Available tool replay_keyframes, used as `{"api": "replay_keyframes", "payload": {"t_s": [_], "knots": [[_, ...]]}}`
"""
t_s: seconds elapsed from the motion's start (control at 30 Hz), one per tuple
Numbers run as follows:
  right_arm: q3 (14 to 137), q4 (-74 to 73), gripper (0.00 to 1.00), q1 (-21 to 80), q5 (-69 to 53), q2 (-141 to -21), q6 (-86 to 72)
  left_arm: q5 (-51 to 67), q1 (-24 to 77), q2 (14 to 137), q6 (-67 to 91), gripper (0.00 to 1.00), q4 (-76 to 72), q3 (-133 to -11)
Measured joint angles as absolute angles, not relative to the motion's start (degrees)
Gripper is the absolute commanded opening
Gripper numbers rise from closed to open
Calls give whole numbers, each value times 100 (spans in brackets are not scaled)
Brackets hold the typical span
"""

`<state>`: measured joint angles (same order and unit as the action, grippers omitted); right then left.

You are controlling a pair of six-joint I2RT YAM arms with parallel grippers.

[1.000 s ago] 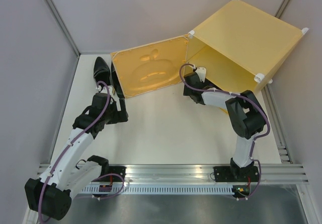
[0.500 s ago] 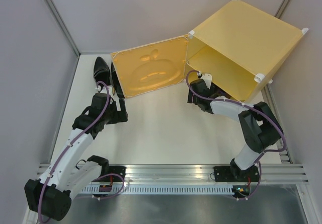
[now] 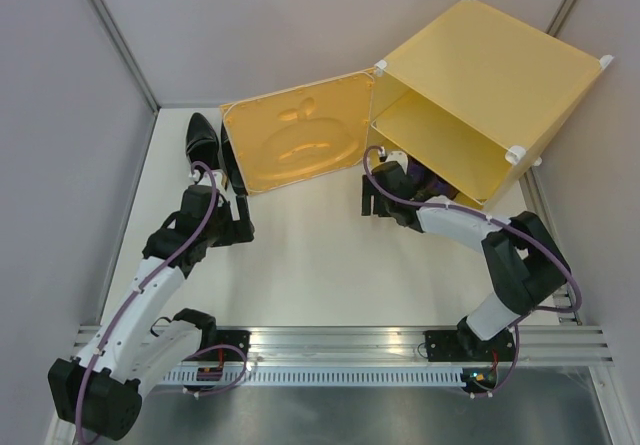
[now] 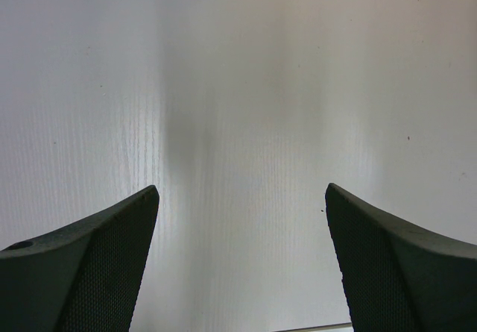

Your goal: Place and organize the shoes in the shoe cabinet

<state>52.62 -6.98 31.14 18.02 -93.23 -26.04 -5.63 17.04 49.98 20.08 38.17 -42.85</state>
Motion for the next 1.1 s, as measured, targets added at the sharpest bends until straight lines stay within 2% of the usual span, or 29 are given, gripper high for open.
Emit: {"api": "replay_keyframes", "payload": {"t_s": [0.17, 0.27, 0.3, 0.57, 0.8, 1.1], "knots": [[5264, -998, 86, 3671, 1374, -8941, -2344, -585, 1704, 4925, 2008, 94, 3817, -4283], [5262, -1190, 93, 4014, 1092, -8659, -2206, -711, 1704, 4768, 2012, 94, 3815, -4276], [5262, -1256, 98, 4132, 965, -8495, -2137, -784, 1704, 4678, 2014, 94, 3806, -4276], [4864, -1450, 98, 4180, 642, -7266, -1850, -1094, 1678, 4563, 2351, 94, 3822, -4394], [4303, -1393, 98, 4180, 333, -6678, -1664, -1579, 1225, 5374, 2637, 87, 3830, -5216], [3859, -1009, 98, 4180, 91, -6602, -1640, -1745, -23, 7155, 2943, 76, 3374, -6130]]}}
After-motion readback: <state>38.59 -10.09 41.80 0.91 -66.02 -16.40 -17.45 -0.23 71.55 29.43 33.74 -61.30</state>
